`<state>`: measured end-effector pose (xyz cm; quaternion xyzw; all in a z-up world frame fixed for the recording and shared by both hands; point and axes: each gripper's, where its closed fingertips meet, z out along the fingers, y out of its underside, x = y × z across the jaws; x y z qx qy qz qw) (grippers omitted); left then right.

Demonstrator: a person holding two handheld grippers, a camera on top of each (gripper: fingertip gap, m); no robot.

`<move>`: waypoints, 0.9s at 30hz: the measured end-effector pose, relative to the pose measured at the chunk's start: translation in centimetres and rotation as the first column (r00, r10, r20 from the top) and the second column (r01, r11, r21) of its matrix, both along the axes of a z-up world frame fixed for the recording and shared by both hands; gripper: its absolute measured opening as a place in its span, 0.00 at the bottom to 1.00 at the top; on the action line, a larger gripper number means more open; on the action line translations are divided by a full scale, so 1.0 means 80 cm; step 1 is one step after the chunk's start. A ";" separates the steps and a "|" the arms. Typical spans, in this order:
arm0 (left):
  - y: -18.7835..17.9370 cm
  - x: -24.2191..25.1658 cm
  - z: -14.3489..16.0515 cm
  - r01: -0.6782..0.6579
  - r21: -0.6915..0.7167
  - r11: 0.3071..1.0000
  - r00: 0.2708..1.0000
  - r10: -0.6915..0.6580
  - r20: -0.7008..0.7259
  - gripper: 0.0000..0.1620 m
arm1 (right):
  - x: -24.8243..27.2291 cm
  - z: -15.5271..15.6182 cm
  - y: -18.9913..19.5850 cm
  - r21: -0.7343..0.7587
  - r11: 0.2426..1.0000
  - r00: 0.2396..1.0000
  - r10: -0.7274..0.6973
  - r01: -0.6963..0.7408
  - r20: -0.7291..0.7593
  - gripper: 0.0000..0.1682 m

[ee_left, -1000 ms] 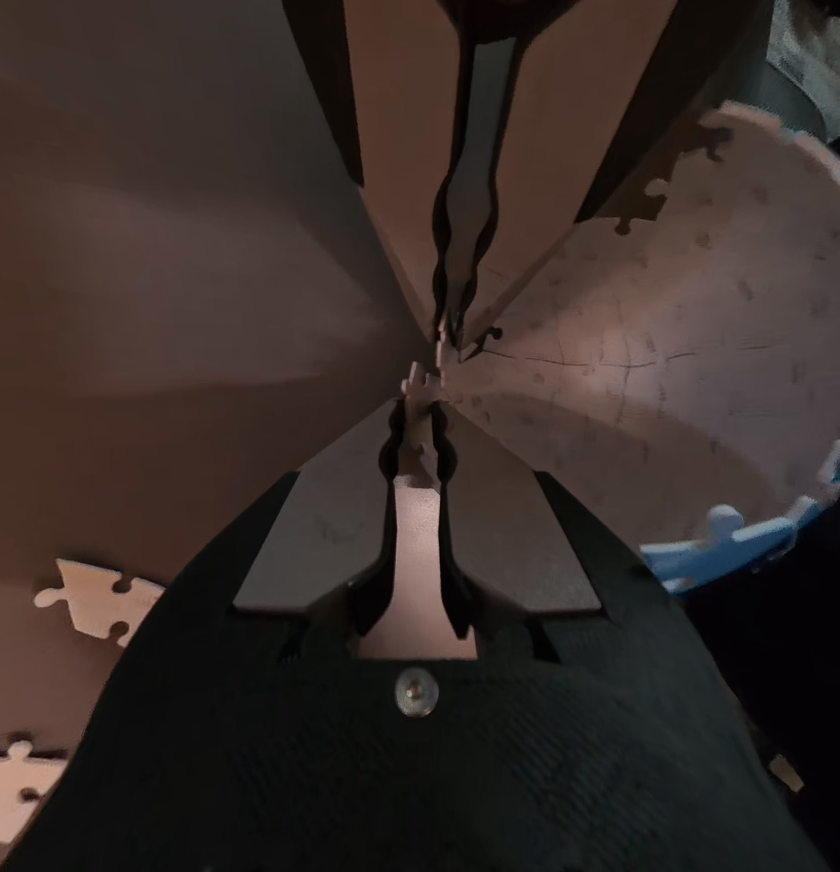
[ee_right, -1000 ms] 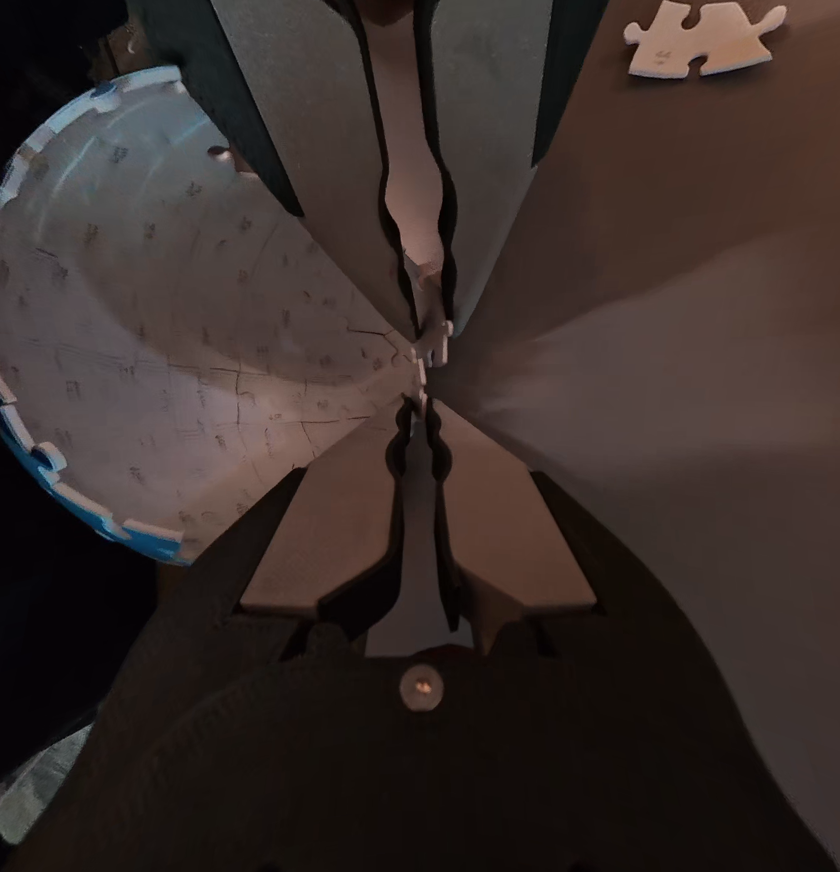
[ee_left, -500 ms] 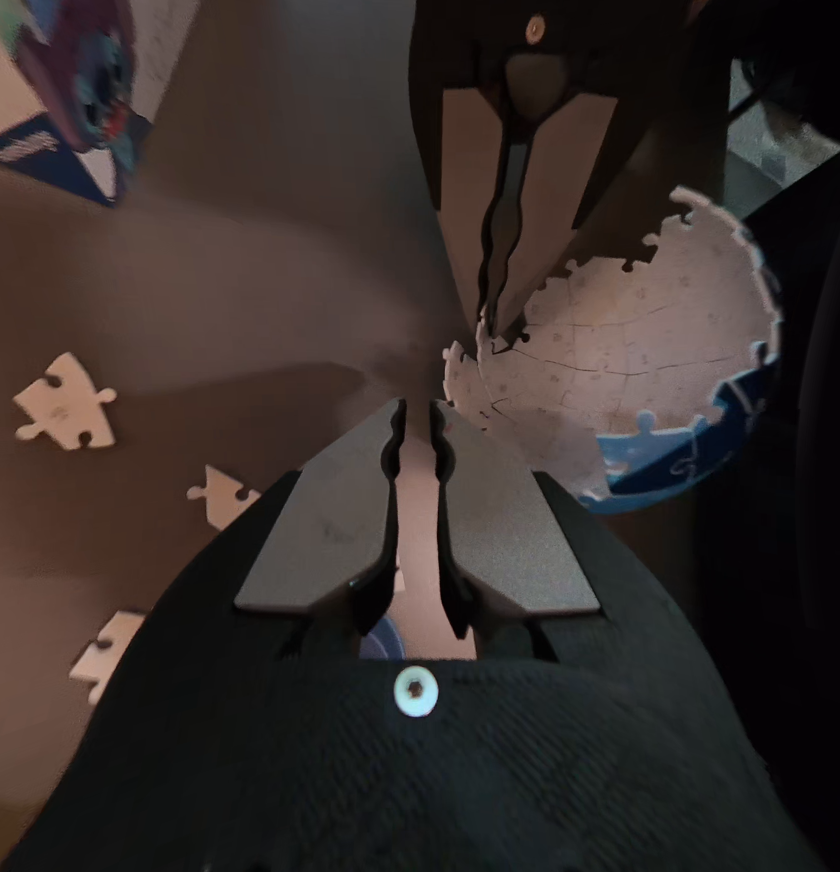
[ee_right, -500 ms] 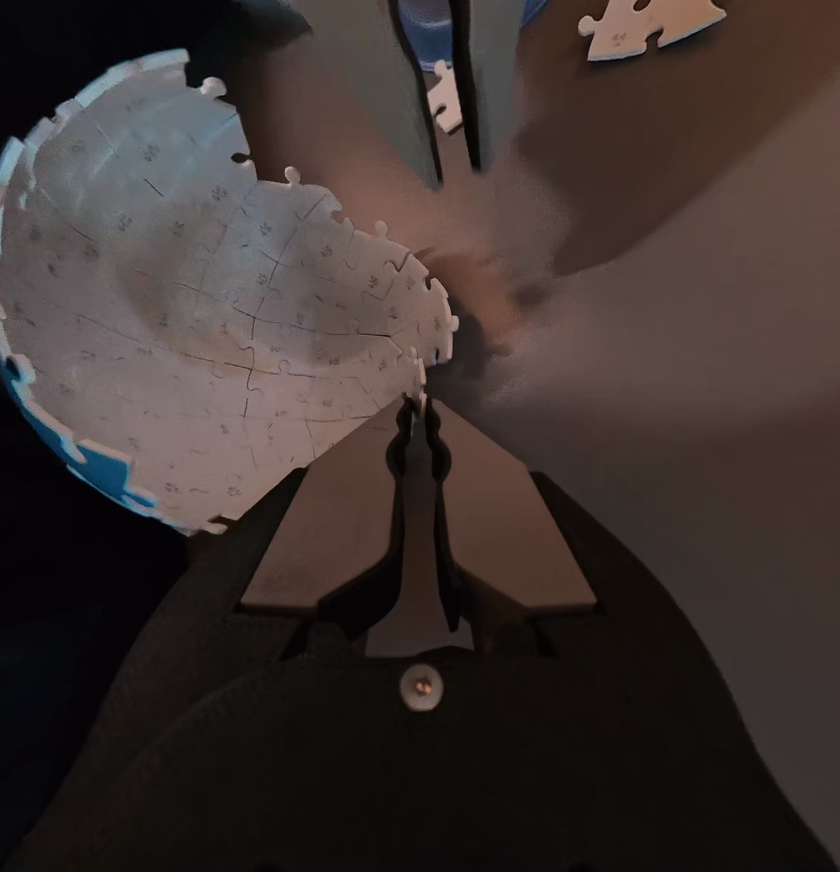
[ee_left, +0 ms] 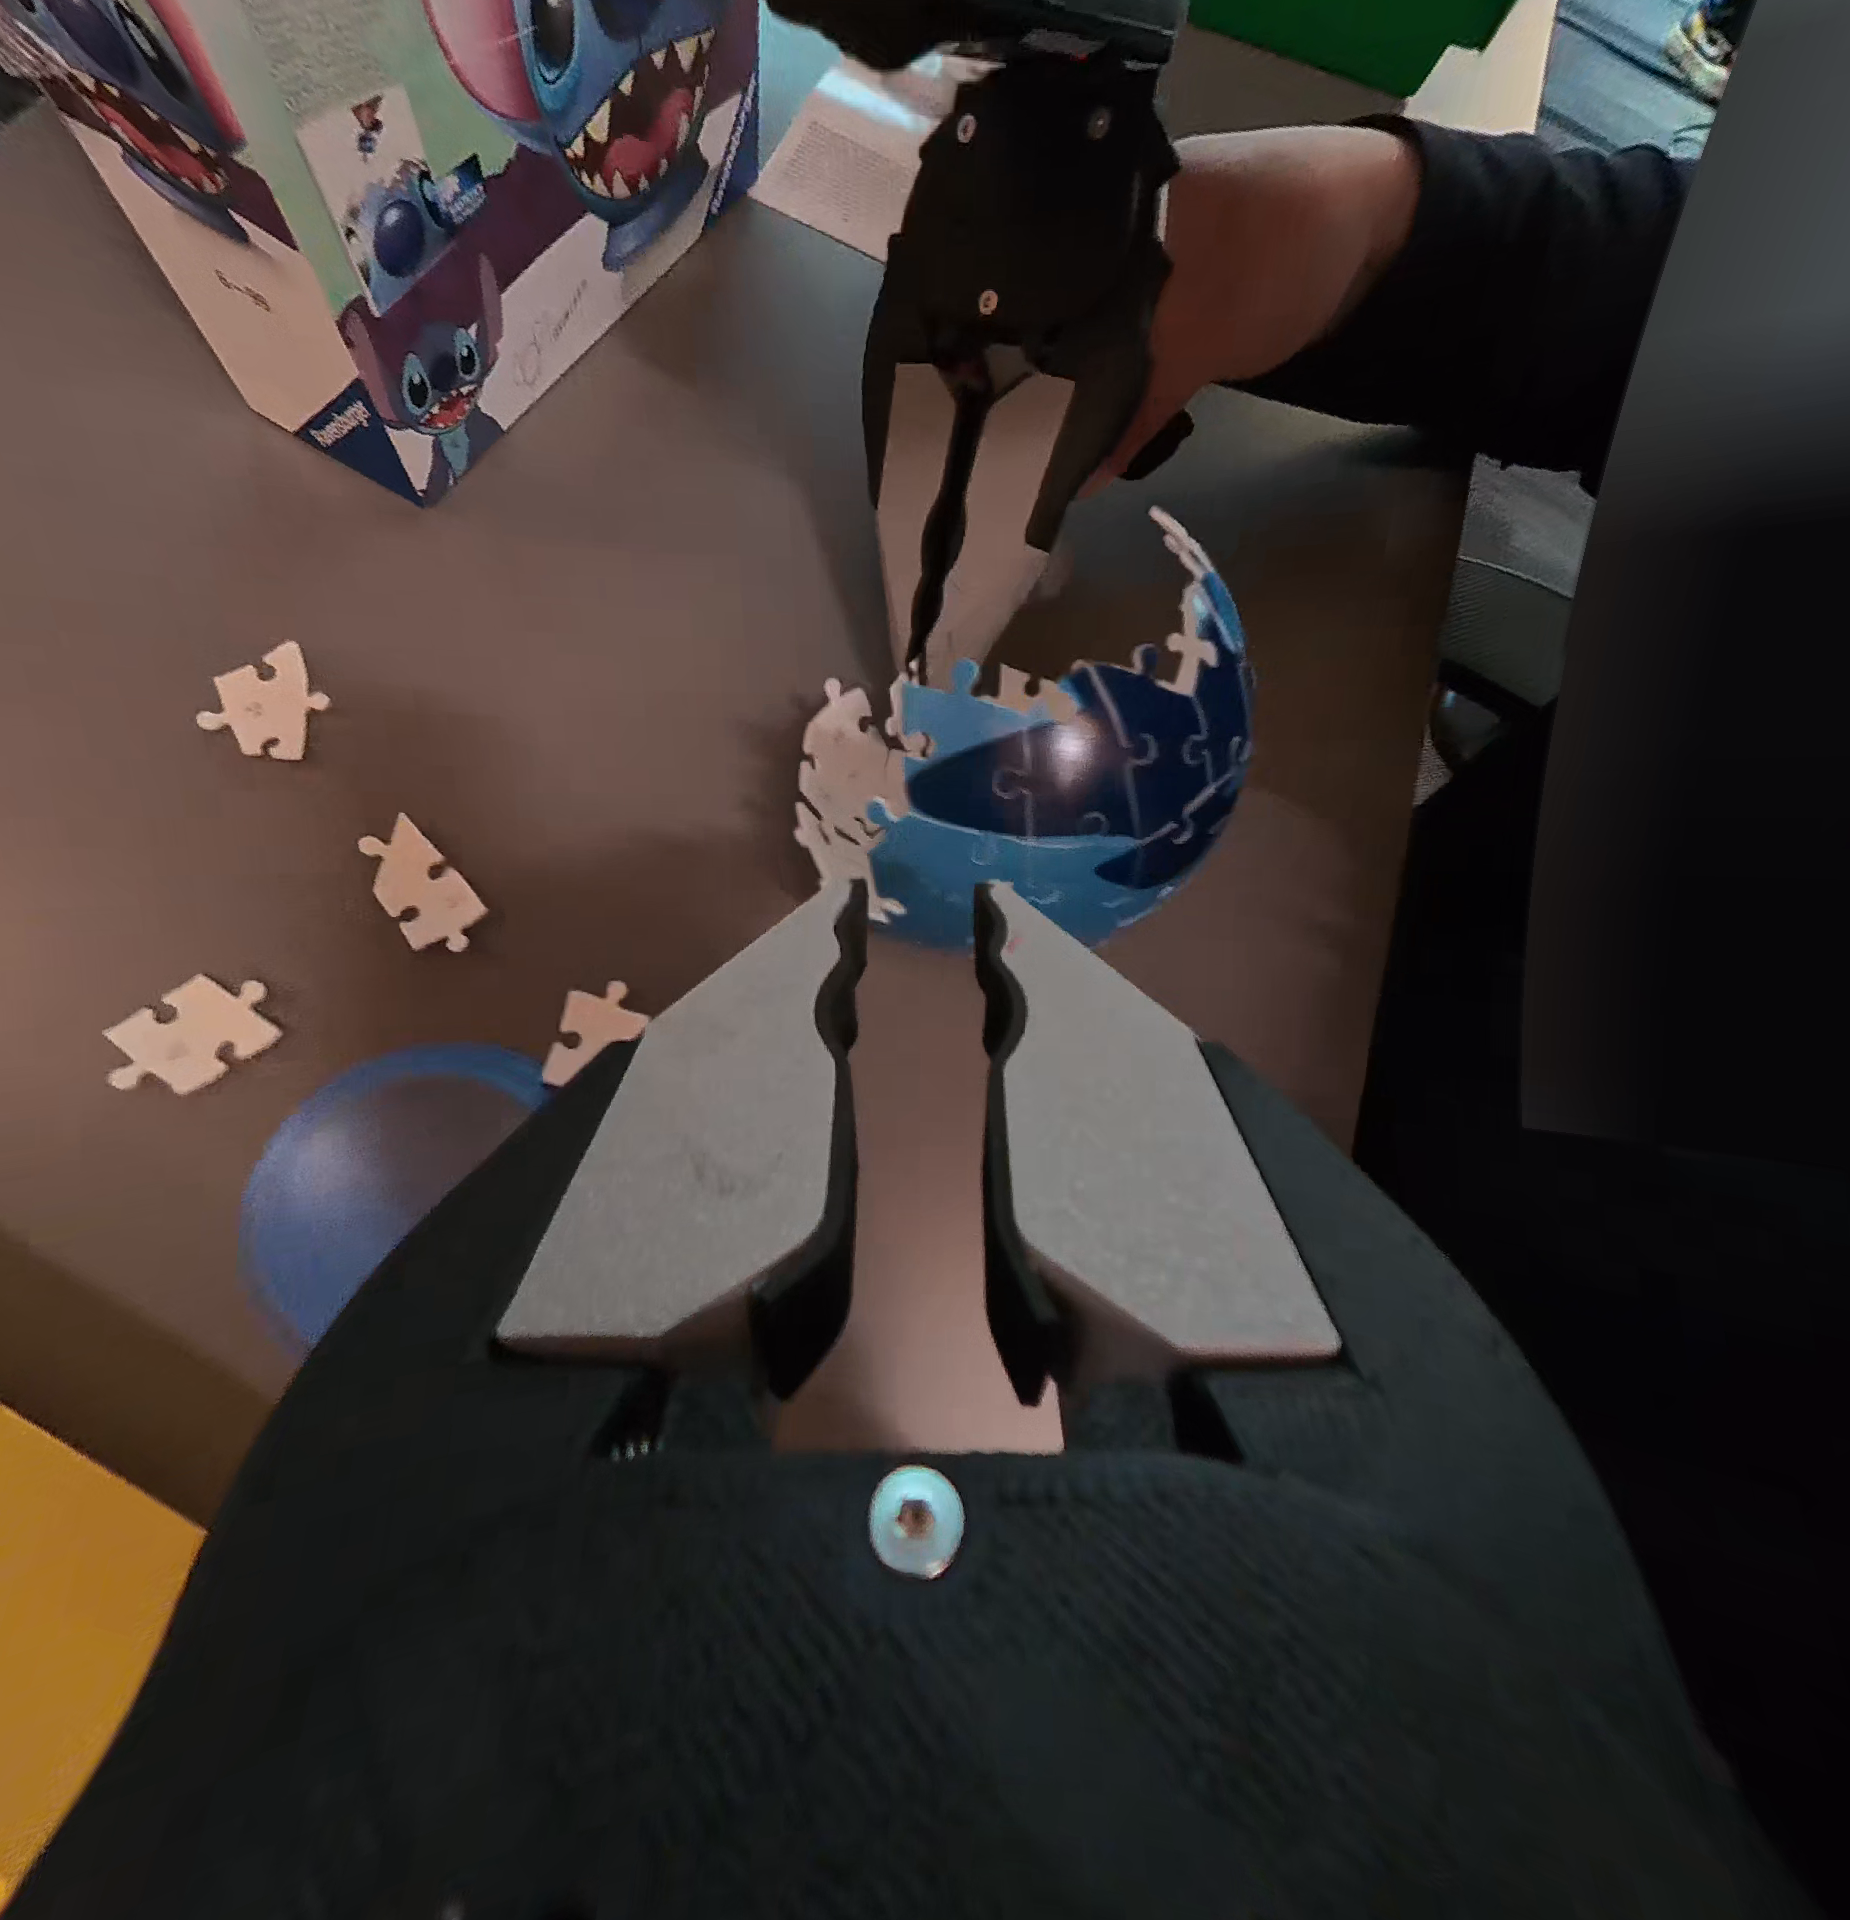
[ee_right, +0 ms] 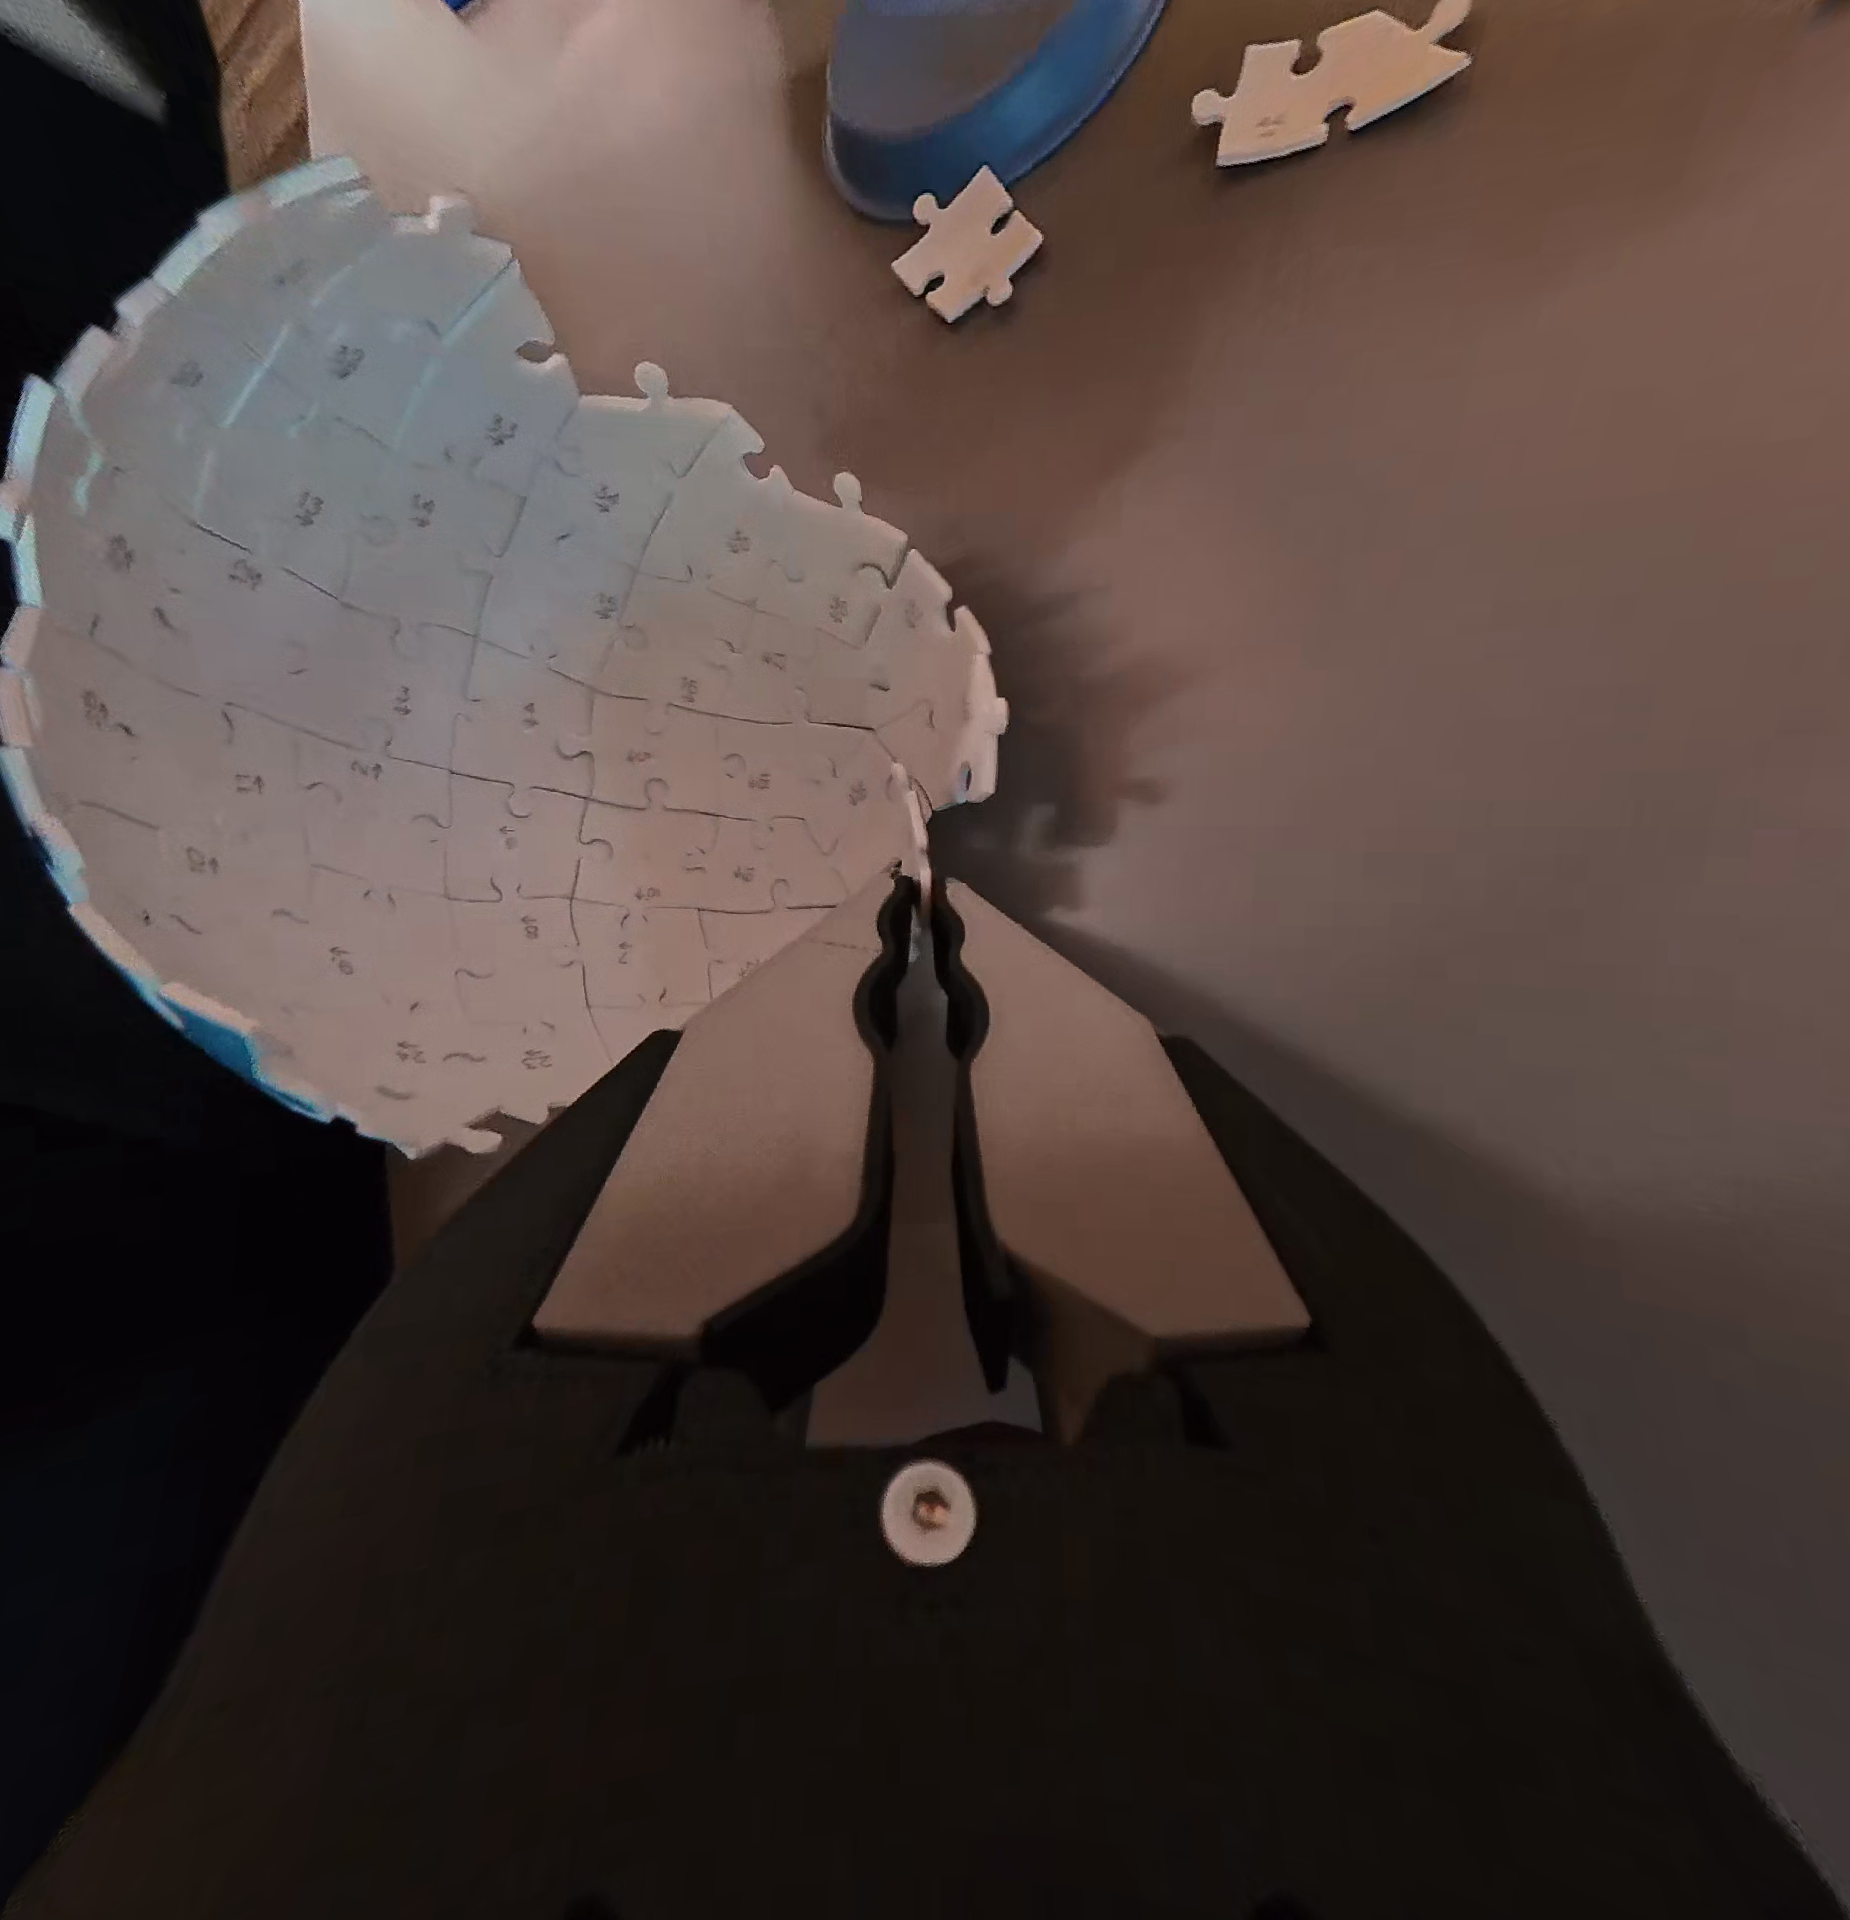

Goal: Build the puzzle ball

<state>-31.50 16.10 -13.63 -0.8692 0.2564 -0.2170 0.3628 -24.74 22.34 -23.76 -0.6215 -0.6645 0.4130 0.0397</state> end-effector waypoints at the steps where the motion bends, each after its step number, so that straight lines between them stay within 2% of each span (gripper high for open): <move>1: -0.007 0.004 -0.004 -0.008 -0.001 1.000 1.000 0.008 -0.011 0.12 | 0.001 0.000 0.000 -0.003 1.000 1.000 -0.022 0.022 -0.009 0.00; 8: -0.043 0.029 -0.023 -0.065 0.023 0.998 0.997 0.066 -0.042 0.13 | 0.015 0.002 -0.007 0.003 0.988 0.986 -0.155 0.155 -0.066 0.00; 15: -0.045 0.050 -0.043 -0.080 0.039 0.996 0.996 0.081 -0.037 0.15 | 0.026 0.005 -0.013 -0.020 0.963 0.955 -0.270 0.270 -0.120 0.00; 27: -0.057 0.037 -0.048 -0.159 0.046 0.986 0.987 0.160 -0.022 0.15 | 0.052 0.026 -0.016 -0.099 0.936 0.907 -0.353 0.339 -0.229 0.00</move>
